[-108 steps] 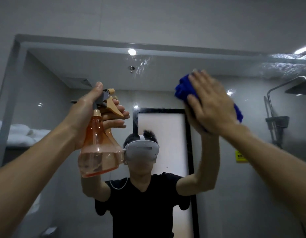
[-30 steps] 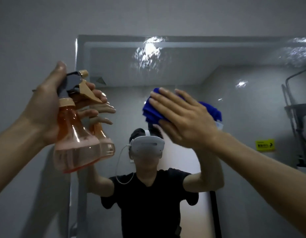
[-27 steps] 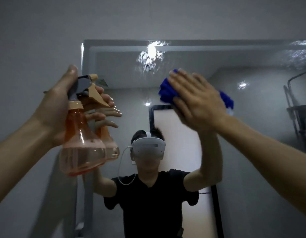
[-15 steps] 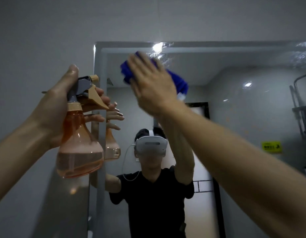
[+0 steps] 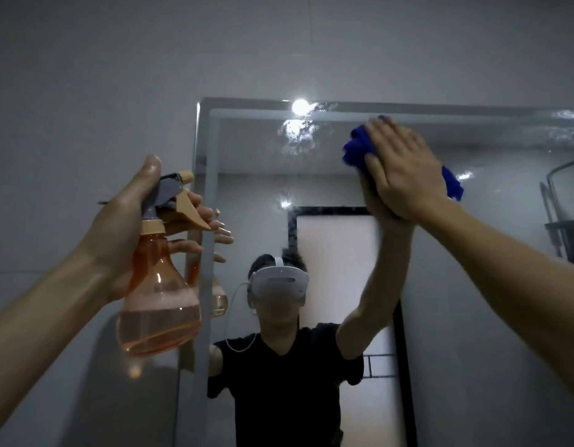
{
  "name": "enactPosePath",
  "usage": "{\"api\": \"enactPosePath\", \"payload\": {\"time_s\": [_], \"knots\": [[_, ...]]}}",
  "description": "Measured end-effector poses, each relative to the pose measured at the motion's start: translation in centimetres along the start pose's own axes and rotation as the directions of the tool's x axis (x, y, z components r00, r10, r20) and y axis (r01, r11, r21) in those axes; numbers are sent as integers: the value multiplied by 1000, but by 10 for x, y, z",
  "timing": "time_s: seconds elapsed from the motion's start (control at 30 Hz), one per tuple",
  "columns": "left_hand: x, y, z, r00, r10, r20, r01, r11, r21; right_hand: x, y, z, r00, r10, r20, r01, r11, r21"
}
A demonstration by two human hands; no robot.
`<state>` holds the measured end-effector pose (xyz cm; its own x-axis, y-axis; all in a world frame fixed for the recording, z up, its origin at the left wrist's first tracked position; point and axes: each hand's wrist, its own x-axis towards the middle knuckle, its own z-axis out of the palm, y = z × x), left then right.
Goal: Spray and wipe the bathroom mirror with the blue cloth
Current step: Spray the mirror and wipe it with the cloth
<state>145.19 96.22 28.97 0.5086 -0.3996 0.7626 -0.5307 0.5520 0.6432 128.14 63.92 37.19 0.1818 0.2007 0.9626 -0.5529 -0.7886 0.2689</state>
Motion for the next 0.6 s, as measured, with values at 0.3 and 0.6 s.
{"api": "enactPosePath", "payload": {"time_s": [0.3, 0.6], "knots": [[1, 5, -8, 1000, -10, -15, 10, 1000, 12, 49, -134, 23, 1000, -12, -22, 12, 1000, 25], [-13, 5, -6, 996, -50, -71, 55, 995, 78, -29, -151, 34, 973, -227, -51, 227, 974, -9]]}}
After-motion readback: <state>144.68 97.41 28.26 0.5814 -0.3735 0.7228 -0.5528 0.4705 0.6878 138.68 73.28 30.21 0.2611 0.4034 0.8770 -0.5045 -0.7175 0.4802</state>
